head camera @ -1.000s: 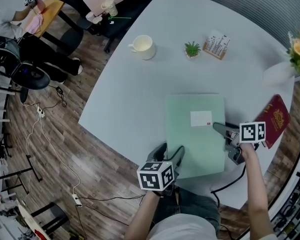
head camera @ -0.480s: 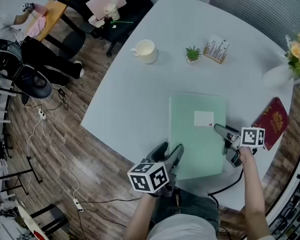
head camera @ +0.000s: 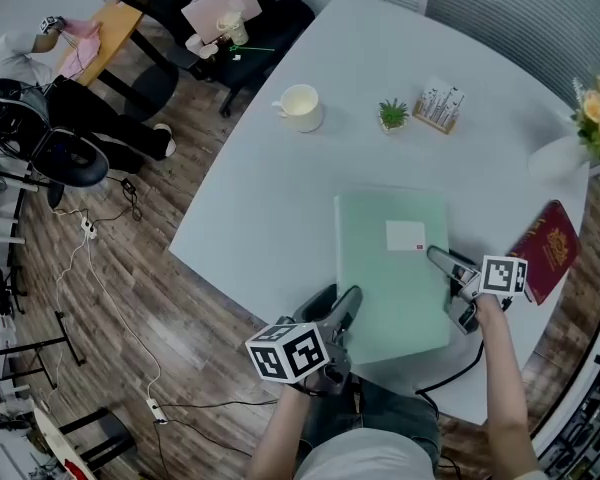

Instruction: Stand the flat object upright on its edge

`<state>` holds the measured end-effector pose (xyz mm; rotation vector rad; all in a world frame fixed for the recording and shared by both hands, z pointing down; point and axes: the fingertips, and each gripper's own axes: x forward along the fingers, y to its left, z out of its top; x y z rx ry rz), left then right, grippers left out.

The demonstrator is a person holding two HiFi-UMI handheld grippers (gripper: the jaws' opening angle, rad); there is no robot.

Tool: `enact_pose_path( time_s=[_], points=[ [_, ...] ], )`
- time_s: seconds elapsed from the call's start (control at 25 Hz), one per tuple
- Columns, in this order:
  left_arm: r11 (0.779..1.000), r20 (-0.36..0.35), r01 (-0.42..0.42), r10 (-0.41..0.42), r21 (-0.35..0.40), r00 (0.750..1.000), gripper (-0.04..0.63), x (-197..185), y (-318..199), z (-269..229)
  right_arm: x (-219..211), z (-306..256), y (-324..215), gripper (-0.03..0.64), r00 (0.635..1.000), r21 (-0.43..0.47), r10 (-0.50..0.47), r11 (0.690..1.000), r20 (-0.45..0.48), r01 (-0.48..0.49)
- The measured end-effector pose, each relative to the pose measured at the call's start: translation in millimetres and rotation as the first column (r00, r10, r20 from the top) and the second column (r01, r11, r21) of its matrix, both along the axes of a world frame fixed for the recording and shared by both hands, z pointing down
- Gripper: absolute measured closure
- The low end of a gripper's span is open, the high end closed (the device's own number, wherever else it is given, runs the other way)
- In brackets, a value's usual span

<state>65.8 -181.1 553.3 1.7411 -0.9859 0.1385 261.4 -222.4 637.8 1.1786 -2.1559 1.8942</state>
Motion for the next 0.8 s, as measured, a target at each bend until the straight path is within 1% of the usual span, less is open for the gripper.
enact_pose_path(
  time_s=[0.08, 0.24, 0.28, 0.36, 0.44, 0.56, 0.68, 0.8],
  points=[
    [1.000, -0.021, -0.004, 0.004, -0.014, 1.000, 0.385, -1.8, 0.3, 1.6, 0.0, -0.3, 0.1, 0.322, 1.000, 0.000, 0.002, 1.000, -0.019, -0.002],
    [0.999, -0.066, -0.027, 0.025, -0.042, 0.997, 0.388, -2.2, 1.8, 6.3, 10.0, 3.5, 4.5, 0.322, 0.994, -0.033, -0.002, 0.999, -0.107, -0.001],
    [0.999, -0.075, -0.030, 0.027, -0.043, 0.997, 0.388, -2.4, 1.9, 6.4, 10.2, 3.3, 4.8, 0.322, 0.994, -0.032, -0.004, 0.999, -0.108, 0.000],
    [0.999, -0.069, -0.036, 0.034, -0.030, 0.997, 0.393, -4.0, 1.7, 4.7, 4.7, 0.2, 3.7, 0.322, 0.997, -0.011, -0.013, 1.000, -0.074, 0.012],
    [0.999, -0.041, -0.049, 0.049, 0.005, 0.998, 0.399, -5.7, 0.4, 0.6, -1.5, -4.2, 2.6, 0.322, 0.999, 0.015, -0.023, 1.000, -0.030, 0.024],
    [0.992, 0.019, -0.093, 0.092, 0.086, 0.996, 0.405, -6.1, -1.9, -10.2, 3.5, -6.1, 4.8, 0.322, 0.998, 0.013, -0.027, 1.000, -0.062, 0.028],
    [0.972, 0.091, -0.149, 0.134, 0.180, 0.987, 0.407, -4.9, -3.9, -23.5, 7.3, -10.9, 4.5, 0.325, 0.994, 0.018, -0.039, 0.999, -0.098, 0.041],
    [0.952, 0.119, -0.169, 0.143, 0.256, 0.983, 0.407, -5.8, -5.7, -36.6, 1.7, -27.2, -3.7, 0.325, 0.995, 0.087, -0.059, 0.994, -0.076, 0.065]
  ],
)
